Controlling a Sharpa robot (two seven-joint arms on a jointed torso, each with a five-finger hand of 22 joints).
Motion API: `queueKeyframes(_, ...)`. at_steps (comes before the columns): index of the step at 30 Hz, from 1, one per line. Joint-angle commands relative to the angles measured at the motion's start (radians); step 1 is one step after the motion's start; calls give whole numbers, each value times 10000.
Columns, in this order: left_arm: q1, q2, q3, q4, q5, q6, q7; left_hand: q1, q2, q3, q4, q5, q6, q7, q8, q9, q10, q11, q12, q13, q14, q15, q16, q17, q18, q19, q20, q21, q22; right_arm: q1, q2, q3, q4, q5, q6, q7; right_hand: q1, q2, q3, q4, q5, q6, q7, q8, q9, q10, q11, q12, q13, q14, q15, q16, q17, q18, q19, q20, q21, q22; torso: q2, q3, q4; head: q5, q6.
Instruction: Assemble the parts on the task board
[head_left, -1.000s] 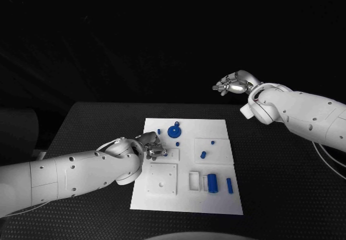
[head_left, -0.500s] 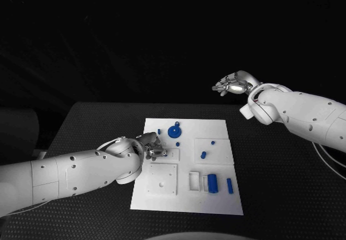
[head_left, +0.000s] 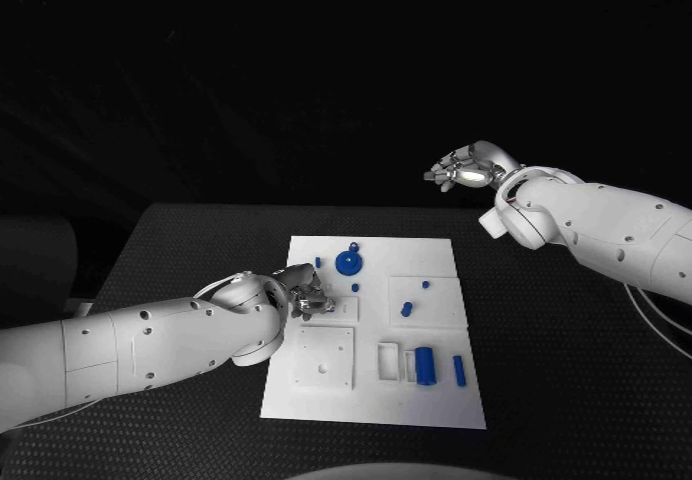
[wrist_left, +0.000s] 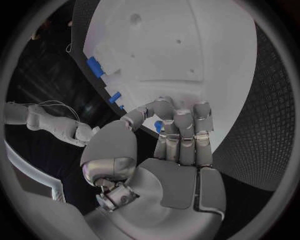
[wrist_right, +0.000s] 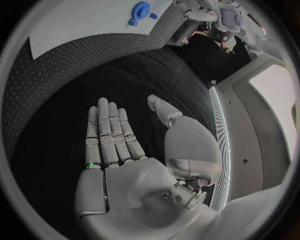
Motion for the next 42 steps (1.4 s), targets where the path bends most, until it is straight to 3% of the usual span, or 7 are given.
queueKeyframes(1,-42,66,-33,32,-14,373,37,-117,65,161,-200,31,971,-911,56,-23,-228,-290,68,16,-29,-69,62,17,189,12,-556,29,213,-5,-2,5,15,10,119,31,-111,-9,14,72,58,-35,57,61,-14,75,0,-44,-9,32,43,-46,18,1,-27,74,-42,12,1,0,1,5,8)
queueKeyframes(9,-42,145,-32,15,-13,464,78,-318,188,138,-95,-126,1005,-936,204,-57,-244,-304,271,44,-39,-65,223,20,185,-18,-560,55,207,-8,11,5,7,10,158,18,-103,-4,18,70,108,-35,56,67,-20,77,-1,-48,-8,31,43,-53,25,4,-25,75,-56,25,-2,-4,-4,20,7)
queueKeyframes(19,-41,235,-30,-40,19,573,106,-676,503,118,-107,-170,997,-957,382,-113,-300,-317,511,59,-78,-40,397,3,184,-81,-554,83,207,-11,19,5,1,10,183,4,-103,2,18,71,159,-36,56,72,-27,79,0,-53,-8,31,43,-59,32,5,-24,78,-71,39,0,3,-5,8,4)
queueKeyframes(39,-39,271,-25,-174,139,716,70,-777,420,156,-121,-323,926,-944,433,-165,-363,-302,556,9,-131,-46,402,-59,193,-104,-555,89,199,-50,21,5,-31,10,238,-14,-103,7,16,69,201,-37,56,77,-33,79,0,-57,-8,26,43,-68,37,5,-26,81,-86,51,-3,3,-2,-35,-11)
queueKeyframes(42,-39,287,-25,-204,212,714,62,-832,144,182,157,-1128,889,-938,508,-223,-378,-291,593,-72,-144,-63,409,-141,204,-101,-564,82,187,-62,24,4,-32,10,241,-12,-102,7,16,68,204,-37,56,78,-34,80,0,-58,-8,25,43,-69,38,5,-27,81,-87,52,-3,1,2,-34,-14)
